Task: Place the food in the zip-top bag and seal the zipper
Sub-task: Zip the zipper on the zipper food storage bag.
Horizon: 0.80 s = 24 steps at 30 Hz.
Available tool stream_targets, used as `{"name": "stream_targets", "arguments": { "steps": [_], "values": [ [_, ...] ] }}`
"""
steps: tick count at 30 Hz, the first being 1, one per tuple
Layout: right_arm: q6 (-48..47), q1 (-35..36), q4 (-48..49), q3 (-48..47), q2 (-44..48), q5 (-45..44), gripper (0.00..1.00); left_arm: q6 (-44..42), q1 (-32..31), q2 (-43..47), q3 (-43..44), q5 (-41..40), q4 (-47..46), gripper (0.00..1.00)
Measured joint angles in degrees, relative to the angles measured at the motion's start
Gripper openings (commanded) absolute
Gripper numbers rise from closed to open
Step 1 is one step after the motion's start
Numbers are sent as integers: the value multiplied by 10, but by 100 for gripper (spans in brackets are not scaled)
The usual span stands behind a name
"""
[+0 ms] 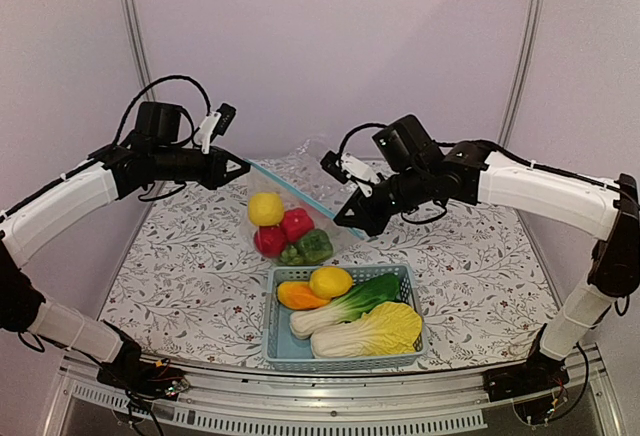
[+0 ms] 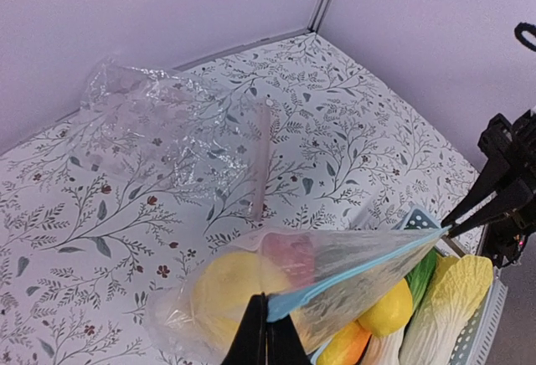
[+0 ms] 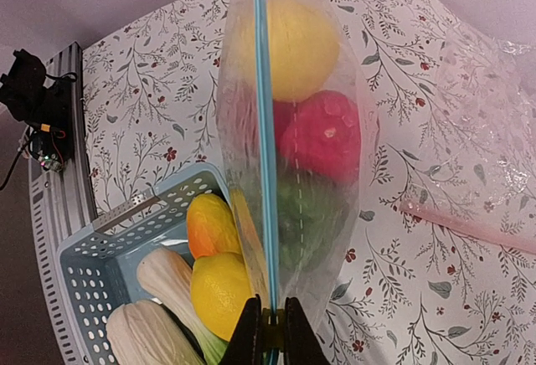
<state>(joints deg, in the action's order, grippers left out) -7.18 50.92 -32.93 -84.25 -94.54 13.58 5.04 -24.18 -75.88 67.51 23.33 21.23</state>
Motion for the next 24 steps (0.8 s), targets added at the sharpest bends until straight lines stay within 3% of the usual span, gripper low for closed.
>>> {"name": "stream_targets", "arguments": {
  "steps": [24],
  "values": [
    [35, -1, 13, 58, 40, -2, 1, 6, 4, 1, 0, -1, -4, 0]
  ]
}}
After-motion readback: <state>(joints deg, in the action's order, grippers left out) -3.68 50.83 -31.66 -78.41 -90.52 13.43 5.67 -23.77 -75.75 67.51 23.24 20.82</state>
